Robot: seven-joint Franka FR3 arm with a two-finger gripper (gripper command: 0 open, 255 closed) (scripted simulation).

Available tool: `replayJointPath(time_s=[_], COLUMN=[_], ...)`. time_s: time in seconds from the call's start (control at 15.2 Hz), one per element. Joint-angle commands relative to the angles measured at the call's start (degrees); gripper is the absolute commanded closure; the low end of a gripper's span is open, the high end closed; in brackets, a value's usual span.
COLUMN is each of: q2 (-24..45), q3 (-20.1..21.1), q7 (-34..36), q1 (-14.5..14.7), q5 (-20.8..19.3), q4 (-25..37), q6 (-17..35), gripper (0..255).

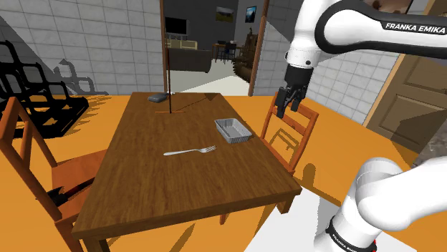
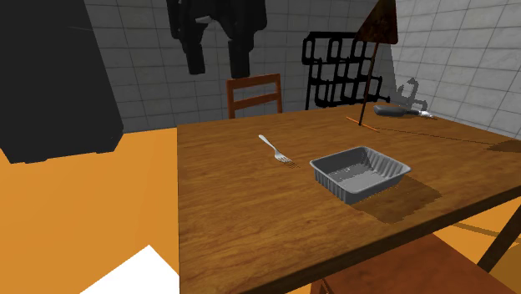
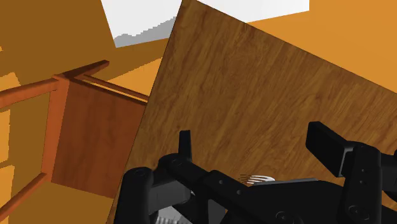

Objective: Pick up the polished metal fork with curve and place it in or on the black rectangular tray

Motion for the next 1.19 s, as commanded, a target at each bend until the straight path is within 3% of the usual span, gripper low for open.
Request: replayJointPath(time_s=[0.0, 0.53, 1.12], q2=[0.0, 14.85, 33.42], q3=[0.0, -3.45, -5.04], q7=[0.0, -11.96, -24.98], q1=[0.0, 3.3, 6.51], q5=[0.0, -1.52, -0.77], q4=[0.0, 1.91, 9.47], q6=[0.0, 12.56, 23.02], gripper=[0, 0, 0])
